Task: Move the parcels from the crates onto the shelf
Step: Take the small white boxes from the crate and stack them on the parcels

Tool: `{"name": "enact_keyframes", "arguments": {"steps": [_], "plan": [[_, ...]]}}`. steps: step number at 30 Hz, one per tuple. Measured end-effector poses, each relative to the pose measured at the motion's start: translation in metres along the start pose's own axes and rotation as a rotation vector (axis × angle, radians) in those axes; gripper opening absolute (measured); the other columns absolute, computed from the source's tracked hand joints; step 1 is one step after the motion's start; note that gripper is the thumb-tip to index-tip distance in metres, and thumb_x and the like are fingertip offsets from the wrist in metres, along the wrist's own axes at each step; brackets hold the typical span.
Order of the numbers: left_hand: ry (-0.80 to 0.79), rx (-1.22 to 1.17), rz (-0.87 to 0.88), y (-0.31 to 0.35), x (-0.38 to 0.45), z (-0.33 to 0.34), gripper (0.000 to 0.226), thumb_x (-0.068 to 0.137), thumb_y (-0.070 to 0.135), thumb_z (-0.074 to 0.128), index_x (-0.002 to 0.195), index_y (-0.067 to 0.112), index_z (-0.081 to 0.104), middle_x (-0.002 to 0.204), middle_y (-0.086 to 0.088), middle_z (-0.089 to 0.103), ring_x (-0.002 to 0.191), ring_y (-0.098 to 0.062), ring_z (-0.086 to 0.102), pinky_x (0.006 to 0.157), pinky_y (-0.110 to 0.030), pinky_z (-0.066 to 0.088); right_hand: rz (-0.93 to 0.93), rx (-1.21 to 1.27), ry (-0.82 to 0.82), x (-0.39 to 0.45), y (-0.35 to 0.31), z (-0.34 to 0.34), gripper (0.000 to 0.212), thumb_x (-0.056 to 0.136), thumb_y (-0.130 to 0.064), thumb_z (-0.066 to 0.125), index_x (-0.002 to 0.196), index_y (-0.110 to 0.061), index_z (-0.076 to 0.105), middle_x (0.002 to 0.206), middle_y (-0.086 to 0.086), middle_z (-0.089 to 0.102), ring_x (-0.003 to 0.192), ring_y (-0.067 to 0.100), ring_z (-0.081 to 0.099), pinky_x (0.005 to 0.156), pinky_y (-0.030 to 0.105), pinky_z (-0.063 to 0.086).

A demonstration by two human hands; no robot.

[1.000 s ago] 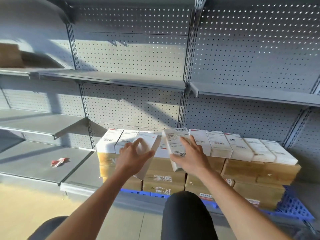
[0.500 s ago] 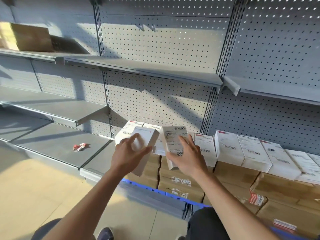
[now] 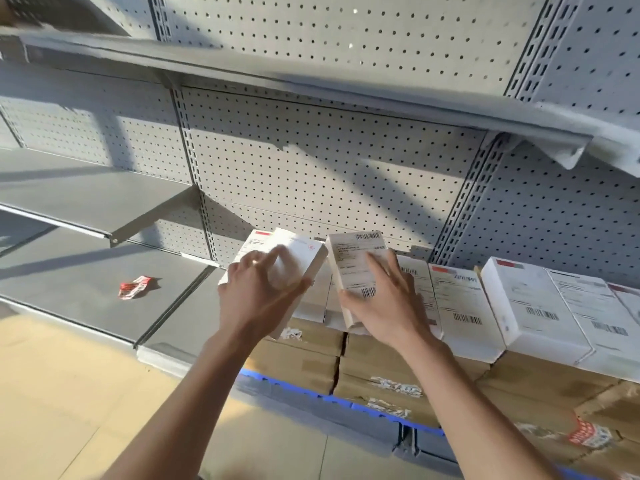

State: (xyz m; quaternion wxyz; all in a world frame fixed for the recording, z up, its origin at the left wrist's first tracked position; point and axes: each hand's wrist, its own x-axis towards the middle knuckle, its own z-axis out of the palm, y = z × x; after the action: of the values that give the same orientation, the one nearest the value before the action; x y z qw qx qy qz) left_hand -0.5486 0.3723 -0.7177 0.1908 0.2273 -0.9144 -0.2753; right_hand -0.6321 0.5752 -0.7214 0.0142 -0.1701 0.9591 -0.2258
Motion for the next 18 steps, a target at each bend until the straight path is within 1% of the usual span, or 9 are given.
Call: {"name": "enact_keyframes", "arguments": {"steps": [1, 3, 7, 10, 12, 15, 18], "plan": [[-0.004, 0.022, 0.003, 0.001, 0.004, 0.001, 0.074, 0.071, 0.082, 0.058, 0.135, 0.046, 0.049, 0.142, 0.004, 0.052, 0.128, -0.026, 0.045, 0.101, -0.050, 0.044, 0.007, 0.006, 0.002, 0.003, 0.001, 0.003, 0.086, 0.088, -0.072, 0.051, 0.159, -0.044, 0.012, 0.168, -0.017, -0.012, 0.154, 0.027, 0.012, 0.116, 0.061, 0.030], [-0.017, 0.068, 0.014, 0.001, 0.011, 0.003, 0.070, 0.077, 0.075, 0.062, 0.138, 0.044, 0.048, 0.147, 0.003, 0.048, 0.131, -0.027, 0.042, 0.102, -0.048, 0.040, 0.007, 0.006, 0.005, 0.005, 0.001, 0.007, 0.084, 0.088, -0.072, 0.051, 0.158, -0.044, 0.014, 0.168, -0.016, -0.011, 0.153, 0.027, 0.015, 0.114, 0.059, 0.033], [-0.024, 0.158, 0.024, -0.006, 0.018, 0.009, 0.078, 0.076, 0.078, 0.060, 0.145, 0.045, 0.042, 0.149, 0.004, 0.046, 0.133, -0.025, 0.041, 0.102, -0.048, 0.039, 0.019, -0.049, -0.054, 0.007, -0.005, 0.009, 0.077, 0.091, -0.068, 0.048, 0.157, -0.036, 0.023, 0.169, -0.013, -0.007, 0.150, 0.028, 0.019, 0.113, 0.055, 0.029], [-0.048, 0.225, 0.023, -0.009, 0.023, 0.013, 0.080, 0.077, 0.081, 0.057, 0.146, 0.044, 0.040, 0.149, 0.004, 0.046, 0.133, -0.025, 0.040, 0.102, -0.048, 0.038, 0.020, -0.079, -0.082, 0.011, -0.014, 0.004, 0.074, 0.092, -0.065, 0.049, 0.156, -0.034, 0.029, 0.169, -0.010, 0.000, 0.149, 0.030, 0.019, 0.113, 0.055, 0.027], [-0.058, 0.278, 0.033, -0.011, 0.025, 0.017, 0.080, 0.078, 0.083, 0.053, 0.146, 0.044, 0.038, 0.149, 0.003, 0.045, 0.134, -0.026, 0.040, 0.103, -0.050, 0.039, 0.024, -0.079, -0.088, 0.013, -0.017, 0.004, 0.073, 0.093, -0.064, 0.048, 0.157, -0.034, 0.029, 0.170, -0.008, 0.002, 0.149, 0.030, 0.018, 0.113, 0.056, 0.027], [-0.071, 0.347, 0.056, -0.012, 0.024, 0.022, 0.082, 0.080, 0.084, 0.047, 0.149, 0.042, 0.036, 0.155, 0.001, 0.040, 0.137, -0.026, 0.038, 0.105, -0.051, 0.036, 0.026, -0.095, -0.089, 0.015, -0.018, 0.008, 0.075, 0.093, -0.070, 0.042, 0.157, -0.032, 0.030, 0.170, -0.005, 0.007, 0.148, 0.031, 0.021, 0.111, 0.054, 0.032], [-0.081, 0.384, 0.078, -0.009, 0.021, 0.023, 0.083, 0.083, 0.084, 0.041, 0.150, 0.035, 0.036, 0.158, -0.001, 0.037, 0.139, -0.027, 0.038, 0.106, -0.050, 0.033, 0.010, -0.074, -0.093, 0.013, -0.015, 0.009, 0.075, 0.093, -0.075, 0.037, 0.155, -0.033, 0.032, 0.170, -0.005, 0.009, 0.147, 0.030, 0.023, 0.110, 0.051, 0.034]]}}
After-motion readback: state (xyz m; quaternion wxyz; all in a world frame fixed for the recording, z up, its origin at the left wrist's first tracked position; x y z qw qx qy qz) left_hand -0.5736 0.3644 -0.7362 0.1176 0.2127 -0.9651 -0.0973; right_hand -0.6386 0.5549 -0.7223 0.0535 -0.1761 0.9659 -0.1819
